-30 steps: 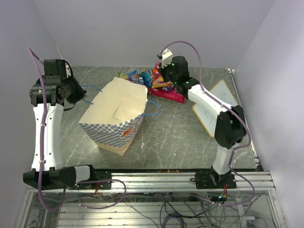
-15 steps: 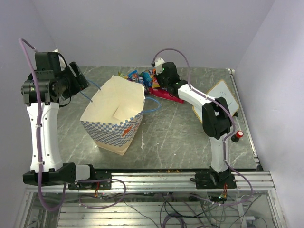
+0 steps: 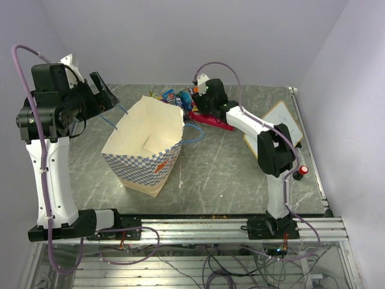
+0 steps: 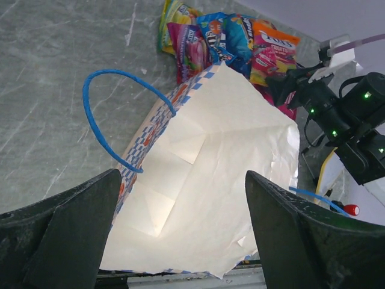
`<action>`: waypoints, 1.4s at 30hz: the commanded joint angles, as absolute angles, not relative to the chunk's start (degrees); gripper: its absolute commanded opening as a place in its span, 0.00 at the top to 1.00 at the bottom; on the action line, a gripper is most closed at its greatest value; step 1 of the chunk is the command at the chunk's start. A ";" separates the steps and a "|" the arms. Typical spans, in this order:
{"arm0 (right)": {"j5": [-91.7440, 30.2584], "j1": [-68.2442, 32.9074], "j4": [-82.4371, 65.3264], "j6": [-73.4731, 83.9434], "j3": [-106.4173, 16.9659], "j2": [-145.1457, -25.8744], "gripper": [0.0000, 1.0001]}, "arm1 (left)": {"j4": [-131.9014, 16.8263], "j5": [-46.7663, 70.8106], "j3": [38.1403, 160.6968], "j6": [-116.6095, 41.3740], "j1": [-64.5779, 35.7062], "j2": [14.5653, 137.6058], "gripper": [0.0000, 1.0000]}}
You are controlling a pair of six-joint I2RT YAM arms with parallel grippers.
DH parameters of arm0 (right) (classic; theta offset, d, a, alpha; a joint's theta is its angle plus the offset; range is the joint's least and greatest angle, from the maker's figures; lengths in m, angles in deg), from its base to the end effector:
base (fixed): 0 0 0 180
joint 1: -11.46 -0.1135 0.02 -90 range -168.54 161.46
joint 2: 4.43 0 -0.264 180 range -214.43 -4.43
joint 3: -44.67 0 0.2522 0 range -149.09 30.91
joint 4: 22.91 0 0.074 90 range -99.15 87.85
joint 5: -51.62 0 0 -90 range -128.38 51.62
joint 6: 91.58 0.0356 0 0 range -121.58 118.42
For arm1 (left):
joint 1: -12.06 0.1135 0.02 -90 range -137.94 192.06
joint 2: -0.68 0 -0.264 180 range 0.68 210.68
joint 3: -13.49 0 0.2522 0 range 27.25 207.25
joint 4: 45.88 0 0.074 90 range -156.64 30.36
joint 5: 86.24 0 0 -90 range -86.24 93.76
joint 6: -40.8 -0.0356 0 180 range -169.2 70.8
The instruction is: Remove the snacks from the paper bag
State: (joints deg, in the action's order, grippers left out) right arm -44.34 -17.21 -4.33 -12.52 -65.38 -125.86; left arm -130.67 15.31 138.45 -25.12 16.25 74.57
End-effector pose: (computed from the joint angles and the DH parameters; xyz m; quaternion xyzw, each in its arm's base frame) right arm 0.4402 0.2365 0.2344 -0.2685 0.8223 0.0325 0.5006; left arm 0.1958 0.0072 0.5029 -0.1682 0.8623 -0.1684 0.4469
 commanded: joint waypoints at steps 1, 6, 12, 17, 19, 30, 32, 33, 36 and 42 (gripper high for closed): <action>-43.38 -17.25 -0.71 -11.57 -64.95 -117.53 0.38 | -128.97 20.34 139.66 -26.81 16.83 72.96 0.05; -43.86 -17.46 1.88 -7.35 -60.67 -108.53 0.01 | -125.52 25.68 138.28 -25.77 16.89 72.57 0.04; -55.27 -17.37 14.99 7.97 -60.68 -98.08 0.00 | -120.45 31.97 138.28 -23.21 16.59 73.34 0.06; -56.00 -17.34 33.30 14.00 -65.94 -88.55 0.00 | -115.14 34.30 139.52 -19.84 13.04 73.97 0.07; -54.69 -17.34 35.21 16.54 -64.46 -80.89 0.00 | -113.19 33.30 140.54 -18.89 9.58 73.98 0.07; -51.99 -17.31 37.30 24.20 -71.35 -58.39 0.00 | -107.20 30.41 147.95 -17.64 6.09 68.94 0.05; -53.02 -17.37 38.81 24.78 -74.44 -58.76 0.00 | -105.96 29.01 146.94 -17.26 6.09 66.94 0.06; -53.45 -17.35 39.41 24.97 -75.41 -58.80 0.00 | -105.12 28.01 145.90 -16.84 6.09 65.83 0.06; -54.29 -17.35 39.49 25.11 -75.67 -58.36 0.00 | -103.35 25.86 142.79 -15.27 6.09 63.03 0.07; -54.38 -17.33 38.48 22.82 -74.15 -57.97 0.00 | -105.04 25.44 142.80 -14.93 6.09 62.77 0.09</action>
State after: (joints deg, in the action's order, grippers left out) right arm -53.87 -17.34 37.50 24.07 -75.00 -57.62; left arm -105.42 27.36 143.39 -15.70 6.28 60.64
